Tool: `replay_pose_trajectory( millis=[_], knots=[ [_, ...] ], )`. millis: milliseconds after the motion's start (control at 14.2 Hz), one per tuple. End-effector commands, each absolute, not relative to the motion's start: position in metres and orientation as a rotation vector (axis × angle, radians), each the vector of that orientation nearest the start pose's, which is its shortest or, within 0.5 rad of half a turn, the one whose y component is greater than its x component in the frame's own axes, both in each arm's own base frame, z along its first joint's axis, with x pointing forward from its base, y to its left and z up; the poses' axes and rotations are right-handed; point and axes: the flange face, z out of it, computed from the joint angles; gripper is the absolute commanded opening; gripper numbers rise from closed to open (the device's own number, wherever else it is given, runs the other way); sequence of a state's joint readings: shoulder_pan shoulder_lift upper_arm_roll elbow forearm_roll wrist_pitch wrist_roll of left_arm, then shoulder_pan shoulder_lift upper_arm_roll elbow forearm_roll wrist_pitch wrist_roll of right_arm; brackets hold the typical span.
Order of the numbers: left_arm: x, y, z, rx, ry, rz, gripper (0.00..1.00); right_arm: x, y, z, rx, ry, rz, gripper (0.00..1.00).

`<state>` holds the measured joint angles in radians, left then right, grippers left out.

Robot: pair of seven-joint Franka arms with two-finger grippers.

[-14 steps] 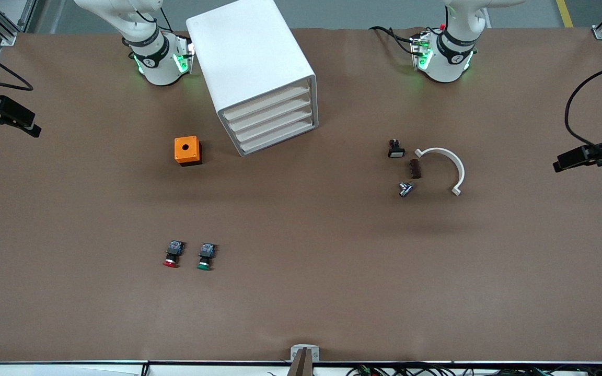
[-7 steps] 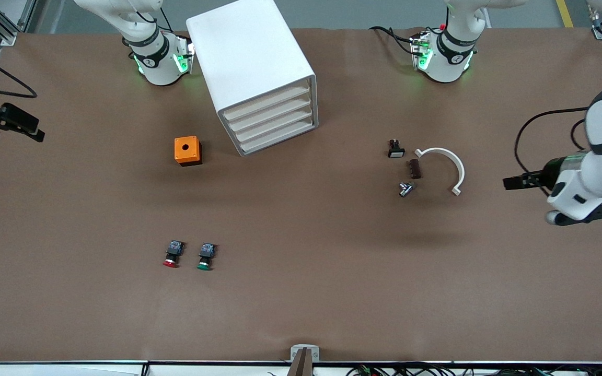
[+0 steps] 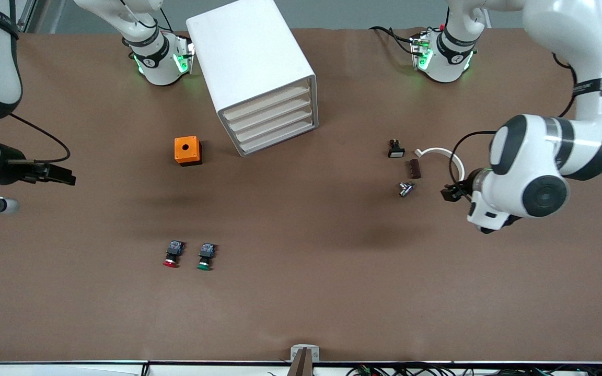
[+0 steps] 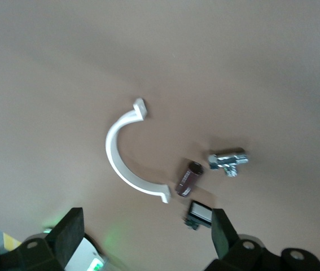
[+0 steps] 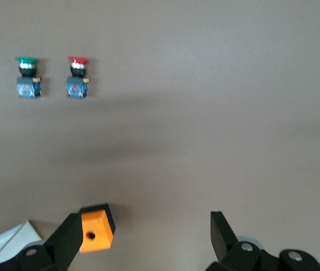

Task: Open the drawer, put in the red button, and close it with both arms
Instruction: 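Reach the right gripper to the red button while the left gripper reaches the drawer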

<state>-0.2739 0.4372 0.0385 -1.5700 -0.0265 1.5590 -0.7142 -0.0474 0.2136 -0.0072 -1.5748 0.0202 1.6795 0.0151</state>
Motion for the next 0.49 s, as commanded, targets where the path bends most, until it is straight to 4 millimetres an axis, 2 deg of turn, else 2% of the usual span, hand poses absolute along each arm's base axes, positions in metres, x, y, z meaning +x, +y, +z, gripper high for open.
replay_pose_trajectory(
  millis=[0, 71, 141, 212, 424],
  knots=[
    [0.593, -0.207, 0.363, -2.745, -0.792, 0.627, 0.99, 0.634, 0.009, 0.483, -3.116, 0.211, 0.141, 1.0],
    [0.595, -0.229, 0.363, -2.741, -0.854, 0.646, 0.99, 0.642, 0.023, 0.465, -3.111, 0.207, 0.131, 1.0],
    [0.599, -0.242, 0.365, -2.738, -0.928, 0.664, 0.99, 0.649, 0.039, 0.447, -3.113, 0.186, 0.115, 1.0],
    [0.601, -0.26, 0.364, -2.727, -1.018, 0.691, 0.99, 0.654, 0.045, 0.433, -3.11, 0.237, 0.101, 1.0],
    [0.602, -0.291, 0.357, -2.613, -1.3, 0.785, 0.99, 0.667, 0.087, 0.383, -3.104, 0.359, 0.088, 1.0]
  ],
)
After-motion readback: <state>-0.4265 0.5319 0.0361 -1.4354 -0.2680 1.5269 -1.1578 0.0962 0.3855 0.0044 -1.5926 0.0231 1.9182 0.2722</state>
